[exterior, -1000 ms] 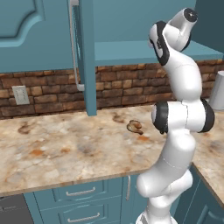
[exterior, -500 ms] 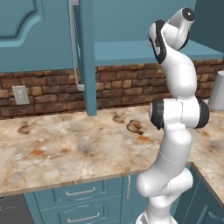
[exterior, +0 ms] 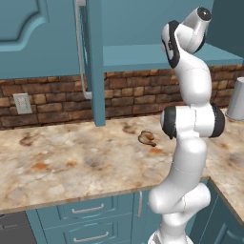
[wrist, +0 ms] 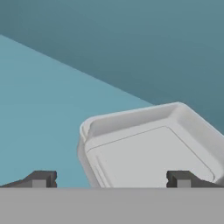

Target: Retrieve the tupperware from the cabinet, then place the raw meat into the tupperware to avoid contamination.

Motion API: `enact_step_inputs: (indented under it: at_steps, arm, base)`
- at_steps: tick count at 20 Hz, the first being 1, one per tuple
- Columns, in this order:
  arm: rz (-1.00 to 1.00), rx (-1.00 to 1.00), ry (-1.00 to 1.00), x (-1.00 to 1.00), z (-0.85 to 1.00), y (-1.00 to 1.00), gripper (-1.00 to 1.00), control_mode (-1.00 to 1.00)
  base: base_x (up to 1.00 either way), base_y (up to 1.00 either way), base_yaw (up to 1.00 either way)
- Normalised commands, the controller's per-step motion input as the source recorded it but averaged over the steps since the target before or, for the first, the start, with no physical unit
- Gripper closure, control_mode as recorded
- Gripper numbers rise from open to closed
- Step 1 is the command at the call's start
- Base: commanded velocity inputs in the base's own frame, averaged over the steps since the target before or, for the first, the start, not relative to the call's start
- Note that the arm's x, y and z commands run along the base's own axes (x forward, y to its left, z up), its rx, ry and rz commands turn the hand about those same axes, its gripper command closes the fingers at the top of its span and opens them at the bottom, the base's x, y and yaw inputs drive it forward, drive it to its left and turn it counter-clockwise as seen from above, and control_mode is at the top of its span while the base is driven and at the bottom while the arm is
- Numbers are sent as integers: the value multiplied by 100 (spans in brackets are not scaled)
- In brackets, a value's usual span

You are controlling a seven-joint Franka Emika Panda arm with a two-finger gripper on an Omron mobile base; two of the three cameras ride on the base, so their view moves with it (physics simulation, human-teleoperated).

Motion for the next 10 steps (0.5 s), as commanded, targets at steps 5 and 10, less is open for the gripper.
enact_step_inputs:
  at_steps: [5,10]
  arm:
    - [0,0,6,0,-12,0,100,-100]
    - [0,0,2,0,-2,1,100,-100]
  base:
    - [0,0,0]
    - [0,0,0]
